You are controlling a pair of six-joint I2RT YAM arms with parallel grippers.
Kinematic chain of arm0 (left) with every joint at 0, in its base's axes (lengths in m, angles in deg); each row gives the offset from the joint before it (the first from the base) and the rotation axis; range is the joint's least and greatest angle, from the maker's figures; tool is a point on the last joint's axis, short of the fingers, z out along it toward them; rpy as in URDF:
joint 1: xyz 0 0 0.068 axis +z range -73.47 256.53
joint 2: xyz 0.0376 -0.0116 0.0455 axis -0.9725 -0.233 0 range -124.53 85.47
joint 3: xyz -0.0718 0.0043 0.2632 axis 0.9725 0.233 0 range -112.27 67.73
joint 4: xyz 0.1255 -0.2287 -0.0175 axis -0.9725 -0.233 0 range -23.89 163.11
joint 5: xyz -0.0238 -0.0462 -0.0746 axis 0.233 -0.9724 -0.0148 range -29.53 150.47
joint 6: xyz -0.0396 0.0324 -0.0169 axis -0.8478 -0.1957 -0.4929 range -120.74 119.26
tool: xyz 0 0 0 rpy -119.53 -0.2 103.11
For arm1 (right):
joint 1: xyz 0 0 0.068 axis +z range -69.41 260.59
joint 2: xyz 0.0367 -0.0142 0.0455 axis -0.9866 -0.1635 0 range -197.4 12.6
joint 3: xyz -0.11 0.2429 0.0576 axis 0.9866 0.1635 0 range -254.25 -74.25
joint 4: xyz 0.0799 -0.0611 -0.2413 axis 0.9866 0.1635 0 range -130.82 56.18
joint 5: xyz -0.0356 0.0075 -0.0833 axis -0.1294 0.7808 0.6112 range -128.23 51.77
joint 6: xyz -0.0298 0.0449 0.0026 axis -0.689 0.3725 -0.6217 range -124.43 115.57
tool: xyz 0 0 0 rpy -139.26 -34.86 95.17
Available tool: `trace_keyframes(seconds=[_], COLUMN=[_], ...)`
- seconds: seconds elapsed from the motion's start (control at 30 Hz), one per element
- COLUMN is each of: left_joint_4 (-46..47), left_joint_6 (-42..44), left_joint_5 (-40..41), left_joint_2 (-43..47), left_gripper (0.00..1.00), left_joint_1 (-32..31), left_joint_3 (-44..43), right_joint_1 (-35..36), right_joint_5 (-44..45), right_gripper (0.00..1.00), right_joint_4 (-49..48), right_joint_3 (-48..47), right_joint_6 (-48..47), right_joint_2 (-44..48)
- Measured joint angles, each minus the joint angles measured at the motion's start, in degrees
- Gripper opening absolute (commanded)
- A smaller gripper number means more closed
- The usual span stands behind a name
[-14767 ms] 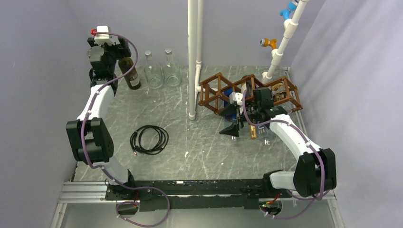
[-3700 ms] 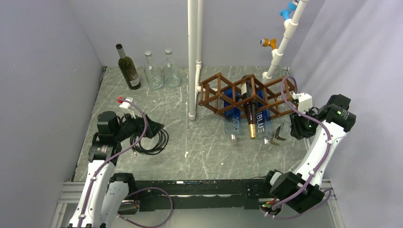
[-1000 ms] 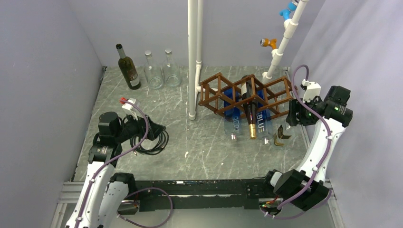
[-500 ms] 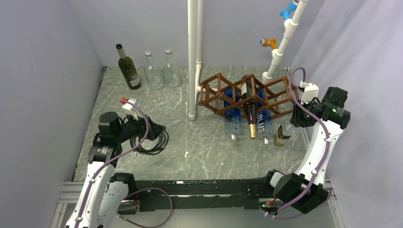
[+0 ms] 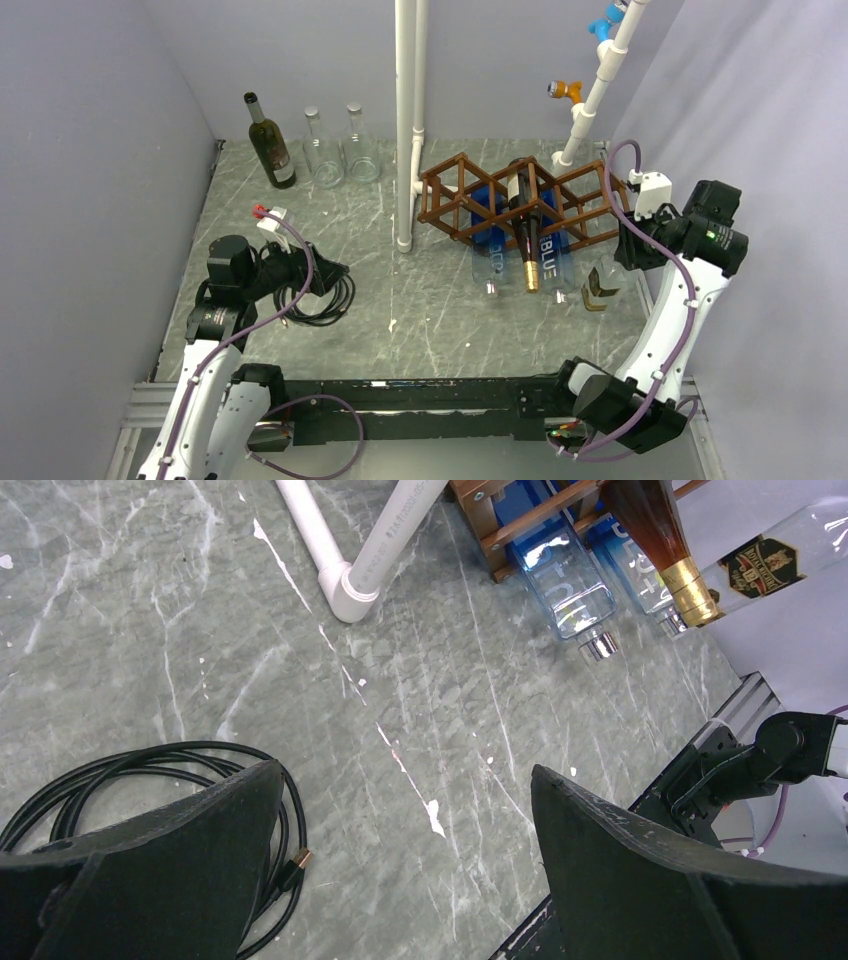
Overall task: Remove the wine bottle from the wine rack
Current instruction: Pick up the wine bottle from the center of the board.
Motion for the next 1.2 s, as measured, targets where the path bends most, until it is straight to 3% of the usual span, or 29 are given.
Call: trace_keyframes(seconds=[0.5, 1.2], left_joint_4=[0.0, 0.1], left_joint_6=[0.0, 0.0], left_joint_5=[-0.1, -0.2], left_joint_2=[-0.3, -1.0], left_gripper=[0.99, 0.99], left_joint_1=[0.2, 0.7], left_joint_3=[0.0, 0.0], right_joint_1=[0.0, 2.2], right_joint_5=[-4.8, -6.2], right_gripper=[0.00, 0.00], right_joint_4=[10.6, 14.2], right_joint_3=[-4.3, -1.1], right_joint_6=[-7.7, -11.7], right_joint_2=[0.1, 4.6])
